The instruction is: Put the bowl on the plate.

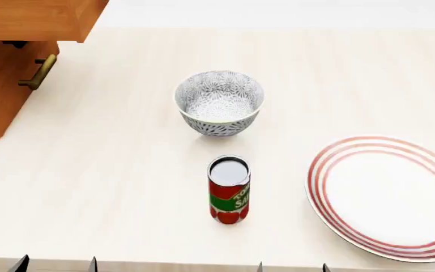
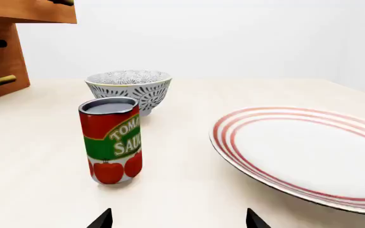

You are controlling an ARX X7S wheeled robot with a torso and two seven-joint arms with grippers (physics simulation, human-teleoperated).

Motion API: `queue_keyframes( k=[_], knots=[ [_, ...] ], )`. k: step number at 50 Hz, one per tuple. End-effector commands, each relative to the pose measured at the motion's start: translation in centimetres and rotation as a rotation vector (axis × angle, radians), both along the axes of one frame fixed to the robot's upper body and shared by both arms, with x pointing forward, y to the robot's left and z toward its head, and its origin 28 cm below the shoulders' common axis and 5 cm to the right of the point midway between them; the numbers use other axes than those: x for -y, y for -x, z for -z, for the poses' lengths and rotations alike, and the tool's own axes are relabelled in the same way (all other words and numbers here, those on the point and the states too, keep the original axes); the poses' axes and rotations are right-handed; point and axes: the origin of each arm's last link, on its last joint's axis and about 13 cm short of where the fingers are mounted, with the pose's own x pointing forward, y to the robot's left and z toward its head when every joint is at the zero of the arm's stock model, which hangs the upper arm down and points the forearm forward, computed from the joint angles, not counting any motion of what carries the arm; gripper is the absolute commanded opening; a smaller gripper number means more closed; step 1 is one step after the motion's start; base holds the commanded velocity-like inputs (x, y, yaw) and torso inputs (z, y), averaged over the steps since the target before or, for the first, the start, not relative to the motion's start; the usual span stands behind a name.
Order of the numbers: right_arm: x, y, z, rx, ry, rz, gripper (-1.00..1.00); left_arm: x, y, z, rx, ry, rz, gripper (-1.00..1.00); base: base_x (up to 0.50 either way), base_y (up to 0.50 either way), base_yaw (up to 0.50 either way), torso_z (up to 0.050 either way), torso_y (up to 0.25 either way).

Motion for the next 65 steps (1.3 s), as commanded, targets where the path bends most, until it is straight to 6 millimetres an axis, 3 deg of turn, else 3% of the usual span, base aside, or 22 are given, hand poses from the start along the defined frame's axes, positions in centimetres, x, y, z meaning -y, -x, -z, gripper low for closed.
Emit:
queue_keyframes(
  k=[1,15,16,17,20,35,65],
  knots=[
    [-0.2,0.0,-0.2,0.004,-0.004,-0.016,1.0,0.0,0.0,0.0,0.016,-0.022,0.0,1.0,0.0,0.0,0.0,0.0,0.0],
    [0.2,-0.6,-1.3,-0.044,-0.007,0.009,1.0,-0.2,-0.5,-0.1,0.027,-0.021,0.019,1.0,0.0,0.0,0.0,0.0,0.0],
    [0.5,-0.9,-1.6,-0.044,-0.007,0.019,1.0,-0.2,-0.7,-1.6,0.031,-0.021,0.02,1.0,0.0,0.0,0.0,0.0,0.0],
    [0.5,-0.9,-1.6,-0.044,-0.007,0.019,1.0,-0.2,-0.7,-1.6,0.031,-0.021,0.02,1.0,0.0,0.0,0.0,0.0,0.0],
    [0.7,-1.3,-2.1,-0.037,0.004,0.029,1.0,-0.3,-0.9,-0.6,0.038,-0.031,0.02,1.0,0.0,0.0,0.0,0.0,0.0],
    [1.6,-2.4,-4.0,-0.025,0.03,0.056,1.0,-0.8,-1.9,-1.5,0.053,-0.032,0.009,1.0,0.0,0.0,0.0,0.0,0.0],
    [3.0,-1.2,-5.7,0.006,-0.002,0.044,1.0,-1.2,-2.0,-2.8,0.095,-0.027,-0.007,1.0,0.09,0.0,0.0,0.0,0.0]
  ],
)
